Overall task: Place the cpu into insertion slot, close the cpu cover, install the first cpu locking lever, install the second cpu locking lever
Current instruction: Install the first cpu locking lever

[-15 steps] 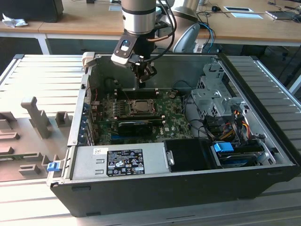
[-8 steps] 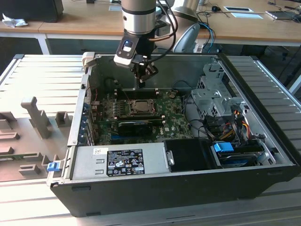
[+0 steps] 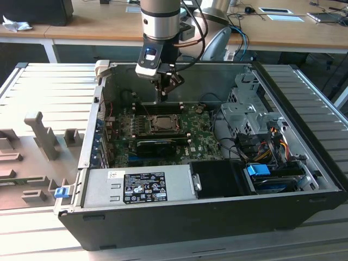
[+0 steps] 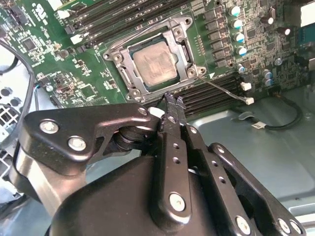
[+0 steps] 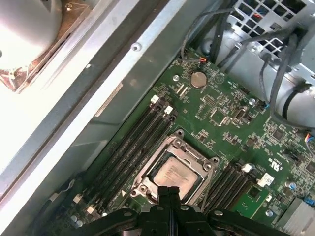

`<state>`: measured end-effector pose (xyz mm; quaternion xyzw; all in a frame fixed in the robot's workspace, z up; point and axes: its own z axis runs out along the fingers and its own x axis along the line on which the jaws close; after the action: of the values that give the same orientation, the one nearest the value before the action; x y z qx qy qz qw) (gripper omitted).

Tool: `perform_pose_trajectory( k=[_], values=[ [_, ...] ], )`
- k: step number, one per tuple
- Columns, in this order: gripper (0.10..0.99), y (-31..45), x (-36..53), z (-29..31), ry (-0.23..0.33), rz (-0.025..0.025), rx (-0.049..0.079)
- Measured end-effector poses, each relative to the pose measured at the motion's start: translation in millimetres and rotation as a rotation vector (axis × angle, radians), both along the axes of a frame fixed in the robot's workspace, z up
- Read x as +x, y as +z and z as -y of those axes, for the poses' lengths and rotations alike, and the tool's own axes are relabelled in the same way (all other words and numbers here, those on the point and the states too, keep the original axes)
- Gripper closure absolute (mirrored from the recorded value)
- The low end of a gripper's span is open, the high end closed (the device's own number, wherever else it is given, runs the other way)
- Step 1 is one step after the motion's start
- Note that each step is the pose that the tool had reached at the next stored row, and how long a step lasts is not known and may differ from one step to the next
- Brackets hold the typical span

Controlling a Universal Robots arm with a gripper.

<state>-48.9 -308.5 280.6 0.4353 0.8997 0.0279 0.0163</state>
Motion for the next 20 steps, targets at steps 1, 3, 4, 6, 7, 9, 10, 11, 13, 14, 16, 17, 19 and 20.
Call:
perform_pose_trajectory(
  k=[1,3,4,6,7,9,10,11,13,14,16,17,19,20],
  values=[
    [0.98,0.0,0.0,0.0,0.014,0.0,0.0],
    [0.98,0.0,0.0,0.0,0.033,0.0,0.0],
    [0.98,0.0,0.0,0.0,0.04,0.0,0.0],
    [0.98,0.0,0.0,0.0,0.07,0.0,0.0],
    [0.98,0.0,0.0,0.0,0.079,0.0,0.0],
    [0.98,0.0,0.0,0.0,0.097,0.0,0.0],
    [0.98,0.0,0.0,0.0,0.107,0.0,0.0],
    [0.98,0.0,0.0,0.0,0.115,0.0,0.0],
    [0.98,0.0,0.0,0.0,0.163,-0.0001,0.0],
    [0.98,0.0,0.0,0.0,0.174,0.0,0.0],
    [0.98,0.0,0.0,0.0,0.191,-0.0001,0.0],
    [0.98,0.0,0.0,0.0,0.199,0.0,0.0],
    [0.98,0.0,0.0,0.0,0.219,0.0,0.0],
    [0.98,0.0,0.0,0.0,0.226,0.0,0.0]
  ],
)
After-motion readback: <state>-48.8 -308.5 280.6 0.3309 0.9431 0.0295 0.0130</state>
